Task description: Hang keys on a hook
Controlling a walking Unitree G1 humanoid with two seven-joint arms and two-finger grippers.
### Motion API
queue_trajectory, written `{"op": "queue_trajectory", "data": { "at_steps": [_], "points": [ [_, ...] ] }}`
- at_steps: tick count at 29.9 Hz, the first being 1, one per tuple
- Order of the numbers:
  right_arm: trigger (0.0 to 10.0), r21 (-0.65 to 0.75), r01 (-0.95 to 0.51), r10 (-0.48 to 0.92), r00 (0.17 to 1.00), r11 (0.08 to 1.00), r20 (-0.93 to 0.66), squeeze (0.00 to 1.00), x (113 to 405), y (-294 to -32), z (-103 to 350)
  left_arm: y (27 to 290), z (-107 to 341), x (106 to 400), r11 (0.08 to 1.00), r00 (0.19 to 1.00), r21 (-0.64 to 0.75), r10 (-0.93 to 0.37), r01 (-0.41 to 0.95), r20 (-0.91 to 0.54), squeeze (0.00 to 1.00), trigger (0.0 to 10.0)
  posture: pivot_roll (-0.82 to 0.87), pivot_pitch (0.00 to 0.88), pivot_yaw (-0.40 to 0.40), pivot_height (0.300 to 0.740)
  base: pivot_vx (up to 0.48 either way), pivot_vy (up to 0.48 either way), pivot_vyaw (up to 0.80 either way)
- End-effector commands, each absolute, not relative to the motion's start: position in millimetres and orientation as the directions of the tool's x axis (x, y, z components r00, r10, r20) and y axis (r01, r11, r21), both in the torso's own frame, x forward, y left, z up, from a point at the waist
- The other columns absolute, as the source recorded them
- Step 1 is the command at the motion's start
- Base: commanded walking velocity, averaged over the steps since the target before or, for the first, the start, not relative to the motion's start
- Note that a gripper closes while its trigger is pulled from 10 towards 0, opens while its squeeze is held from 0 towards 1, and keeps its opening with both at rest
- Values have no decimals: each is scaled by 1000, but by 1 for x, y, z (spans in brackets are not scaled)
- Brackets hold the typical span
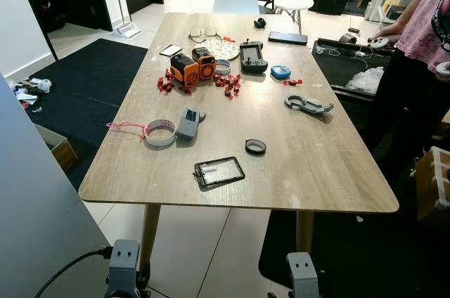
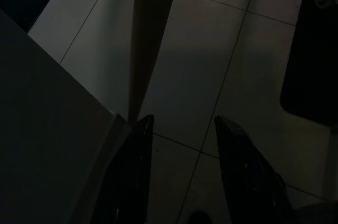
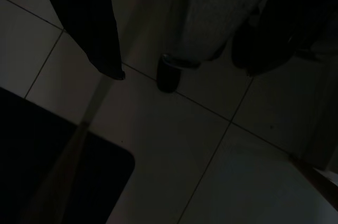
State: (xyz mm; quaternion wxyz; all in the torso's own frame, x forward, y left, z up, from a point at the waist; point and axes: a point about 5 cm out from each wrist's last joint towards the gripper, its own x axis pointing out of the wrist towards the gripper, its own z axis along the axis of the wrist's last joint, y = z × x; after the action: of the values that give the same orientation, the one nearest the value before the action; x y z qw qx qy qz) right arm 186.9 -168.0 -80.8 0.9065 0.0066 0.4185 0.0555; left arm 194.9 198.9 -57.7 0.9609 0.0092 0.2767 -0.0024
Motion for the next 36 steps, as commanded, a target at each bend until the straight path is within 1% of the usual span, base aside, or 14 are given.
{"op": "queue_trajectory", "data": {
  "at_steps": [1, 36],
  "points": [
    [10000, 59, -90, 103, 633, 994, -767, 0, 185, -169, -82, 195, -61, 191, 1000, 840, -3, -4, 3, -542, 0, 10000, 85, 53, -11, 740, -304, 0, 0],
    [10000, 55, -113, 114, 630, 992, -768, 0, 187, -166, -81, 195, -58, 192, 1000, 851, 0, -13, 15, -525, 0, 10000, 91, 40, -20, 740, -307, 0, 0]
  ]
}}
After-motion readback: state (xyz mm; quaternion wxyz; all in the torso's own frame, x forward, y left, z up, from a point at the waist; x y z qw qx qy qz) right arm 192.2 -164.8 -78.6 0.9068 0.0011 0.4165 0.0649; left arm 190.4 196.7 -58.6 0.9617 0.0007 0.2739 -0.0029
